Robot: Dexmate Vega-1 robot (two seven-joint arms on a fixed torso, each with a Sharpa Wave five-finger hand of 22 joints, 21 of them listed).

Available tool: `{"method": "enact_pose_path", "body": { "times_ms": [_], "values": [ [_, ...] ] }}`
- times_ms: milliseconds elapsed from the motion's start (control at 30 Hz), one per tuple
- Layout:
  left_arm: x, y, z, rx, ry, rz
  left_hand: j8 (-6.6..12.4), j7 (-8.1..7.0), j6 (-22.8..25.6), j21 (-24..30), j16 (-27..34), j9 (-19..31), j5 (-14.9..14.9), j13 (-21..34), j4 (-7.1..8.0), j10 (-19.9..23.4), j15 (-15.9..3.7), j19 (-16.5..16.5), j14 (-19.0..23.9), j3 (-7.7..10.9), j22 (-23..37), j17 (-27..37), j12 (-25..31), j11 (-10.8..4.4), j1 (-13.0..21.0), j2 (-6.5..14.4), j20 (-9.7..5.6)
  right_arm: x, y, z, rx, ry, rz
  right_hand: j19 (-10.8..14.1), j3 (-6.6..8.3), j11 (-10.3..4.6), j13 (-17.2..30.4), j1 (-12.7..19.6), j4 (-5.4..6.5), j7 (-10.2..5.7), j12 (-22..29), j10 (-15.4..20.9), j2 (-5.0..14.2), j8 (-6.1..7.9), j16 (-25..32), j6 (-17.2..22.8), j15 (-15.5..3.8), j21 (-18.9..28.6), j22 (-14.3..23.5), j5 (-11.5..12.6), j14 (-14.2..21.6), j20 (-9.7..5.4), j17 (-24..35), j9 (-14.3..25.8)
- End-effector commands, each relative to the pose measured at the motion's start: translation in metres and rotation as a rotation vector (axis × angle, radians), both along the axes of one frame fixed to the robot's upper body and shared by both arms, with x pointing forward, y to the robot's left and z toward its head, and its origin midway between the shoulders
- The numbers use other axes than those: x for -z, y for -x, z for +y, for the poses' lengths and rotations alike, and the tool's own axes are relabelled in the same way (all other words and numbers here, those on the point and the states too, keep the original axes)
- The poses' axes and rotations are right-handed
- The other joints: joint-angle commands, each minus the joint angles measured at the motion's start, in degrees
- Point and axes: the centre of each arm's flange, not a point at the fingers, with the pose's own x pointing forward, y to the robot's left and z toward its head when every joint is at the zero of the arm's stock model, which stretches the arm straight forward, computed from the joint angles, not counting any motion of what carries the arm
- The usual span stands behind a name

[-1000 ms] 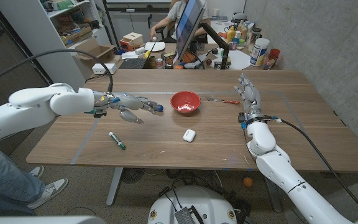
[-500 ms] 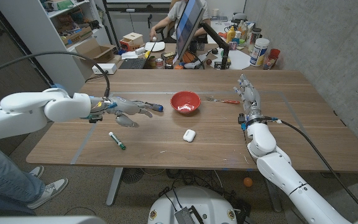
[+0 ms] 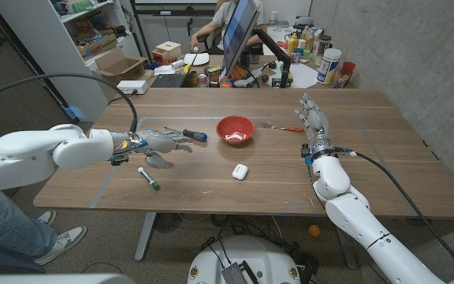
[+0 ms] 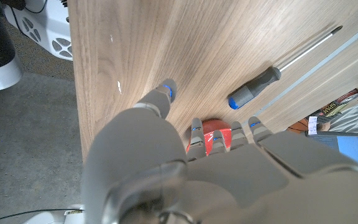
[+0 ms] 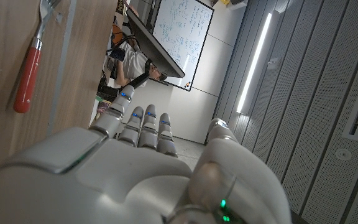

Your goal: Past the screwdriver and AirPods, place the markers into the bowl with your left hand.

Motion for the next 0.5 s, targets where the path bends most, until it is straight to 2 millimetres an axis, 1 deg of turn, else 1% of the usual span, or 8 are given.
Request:
{"method": "enact_pose_path", "body": {
  "times_ms": [33, 167, 500],
  "values": [
    [0.018, 0.004, 0.014, -0.051, 0.048, 0.071, 0.64, -0.28, 1.0, 0.5, 0.3, 0.4, -0.1, 0.4, 0.4, 0.2, 0.12, -0.9, 0.0, -0.07, 0.1, 0.2, 0.4, 0.28, 1.0, -0.1, 0.27, 0.003, 0.005, 0.001, 0.009, 0.004, 0.013, 0.0, 0.09, 0.09, 0.2, 0.1, -0.29, -0.19, -0.1, 0.5, -0.64, 0.0, -0.2, 0.6, 0.24, -0.2, 0.2, 0.3, -0.1, 0.57, 0.0, 0.3],
    [0.024, 0.003, 0.02, -0.073, 0.067, 0.1, 1.15, -0.22, 1.8, 0.5, 0.3, 0.7, -0.1, 0.5, 0.51, 0.3, 0.18, -1.0, -0.1, -0.18, 0.2, 0.2, 0.6, 0.29, 1.3, -0.1, 0.3, 0.003, 0.005, -0.001, 0.017, 0.002, 0.02, 0.0, 0.06, 0.05, 0.2, 0.0, -0.31, -0.2, -0.1, 0.6, -0.66, -0.01, -0.2, 0.6, 0.23, -0.2, 0.2, 0.4, -0.1, 0.58, 0.0, 0.3],
    [0.036, 0.001, 0.026, -0.104, 0.07, 0.143, 1.36, -0.36, 1.8, 0.4, 0.3, 1.0, -0.2, 0.6, 0.68, 0.2, 0.25, -1.1, -0.2, -0.38, 0.2, 0.2, 0.6, 0.41, 1.5, -0.1, 0.34, 0.006, 0.001, -0.001, 0.019, -0.012, 0.033, 0.1, 0.02, -0.03, 0.2, 0.0, -0.36, -0.21, -0.2, 0.6, -0.63, -0.04, -0.2, 0.6, 0.24, -0.3, 0.2, 0.4, -0.1, 0.58, 0.0, 0.3]
  ]
}}
